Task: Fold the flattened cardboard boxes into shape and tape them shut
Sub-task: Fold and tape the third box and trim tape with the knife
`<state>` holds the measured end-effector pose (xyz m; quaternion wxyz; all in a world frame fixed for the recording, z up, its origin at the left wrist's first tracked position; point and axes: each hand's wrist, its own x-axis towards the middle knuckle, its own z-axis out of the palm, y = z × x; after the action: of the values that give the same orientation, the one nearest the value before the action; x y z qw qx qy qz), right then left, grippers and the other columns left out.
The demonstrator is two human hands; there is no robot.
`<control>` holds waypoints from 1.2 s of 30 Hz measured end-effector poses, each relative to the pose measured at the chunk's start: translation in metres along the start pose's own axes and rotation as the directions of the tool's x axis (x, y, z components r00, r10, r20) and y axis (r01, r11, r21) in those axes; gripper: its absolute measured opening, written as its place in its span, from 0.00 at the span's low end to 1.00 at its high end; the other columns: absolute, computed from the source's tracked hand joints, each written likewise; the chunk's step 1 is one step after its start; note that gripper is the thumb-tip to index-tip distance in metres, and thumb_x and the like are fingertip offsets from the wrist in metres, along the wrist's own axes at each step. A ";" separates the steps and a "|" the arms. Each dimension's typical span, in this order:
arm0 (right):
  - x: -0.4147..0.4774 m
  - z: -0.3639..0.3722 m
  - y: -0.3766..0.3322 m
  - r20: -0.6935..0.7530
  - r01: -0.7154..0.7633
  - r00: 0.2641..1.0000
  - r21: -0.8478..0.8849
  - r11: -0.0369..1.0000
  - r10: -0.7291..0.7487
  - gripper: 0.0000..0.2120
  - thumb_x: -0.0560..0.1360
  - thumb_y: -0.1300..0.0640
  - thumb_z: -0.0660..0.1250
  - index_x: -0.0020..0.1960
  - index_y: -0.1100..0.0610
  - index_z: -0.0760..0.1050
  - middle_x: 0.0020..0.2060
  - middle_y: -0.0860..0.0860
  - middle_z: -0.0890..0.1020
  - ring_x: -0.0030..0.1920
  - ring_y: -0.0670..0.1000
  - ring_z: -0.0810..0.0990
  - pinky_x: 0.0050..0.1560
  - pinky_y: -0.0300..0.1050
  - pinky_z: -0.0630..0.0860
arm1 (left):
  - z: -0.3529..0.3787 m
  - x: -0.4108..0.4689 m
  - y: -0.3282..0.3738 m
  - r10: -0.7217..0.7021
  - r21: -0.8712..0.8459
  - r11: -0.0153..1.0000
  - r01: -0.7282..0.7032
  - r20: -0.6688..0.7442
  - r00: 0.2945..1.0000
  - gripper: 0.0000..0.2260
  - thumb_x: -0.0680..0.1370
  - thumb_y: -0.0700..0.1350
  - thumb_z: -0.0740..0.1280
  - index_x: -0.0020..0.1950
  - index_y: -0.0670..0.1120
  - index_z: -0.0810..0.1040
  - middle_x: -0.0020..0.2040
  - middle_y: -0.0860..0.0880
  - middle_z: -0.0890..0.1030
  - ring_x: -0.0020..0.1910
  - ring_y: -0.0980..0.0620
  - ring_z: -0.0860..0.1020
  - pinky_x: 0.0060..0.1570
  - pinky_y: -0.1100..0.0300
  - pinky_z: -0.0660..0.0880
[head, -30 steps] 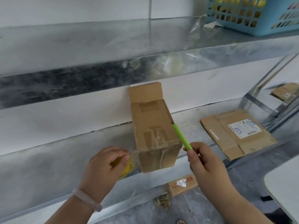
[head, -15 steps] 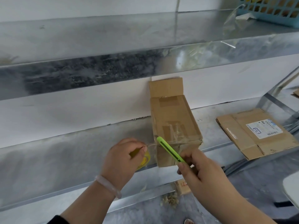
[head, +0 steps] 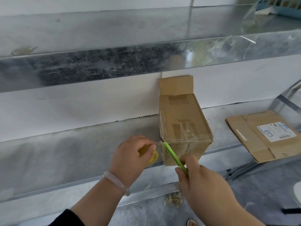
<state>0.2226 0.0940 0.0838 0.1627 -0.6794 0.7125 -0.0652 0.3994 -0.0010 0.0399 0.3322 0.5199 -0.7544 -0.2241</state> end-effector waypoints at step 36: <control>0.013 0.027 0.018 -0.003 0.160 0.987 -0.054 0.986 -0.160 0.34 0.83 0.47 0.49 0.68 0.34 0.21 0.30 0.45 0.66 0.30 0.46 0.71 0.28 0.40 0.64 | -0.009 0.006 -0.004 -0.098 0.056 0.993 0.102 -0.077 0.992 0.03 0.75 0.47 0.71 0.41 0.53 0.83 0.40 0.59 0.82 0.42 0.62 0.77 0.40 0.76 0.66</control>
<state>0.2141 0.0859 0.0514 0.1360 -0.7384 0.6577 -0.0612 0.4074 -0.0082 0.0451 0.3325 0.5746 -0.7211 -0.1984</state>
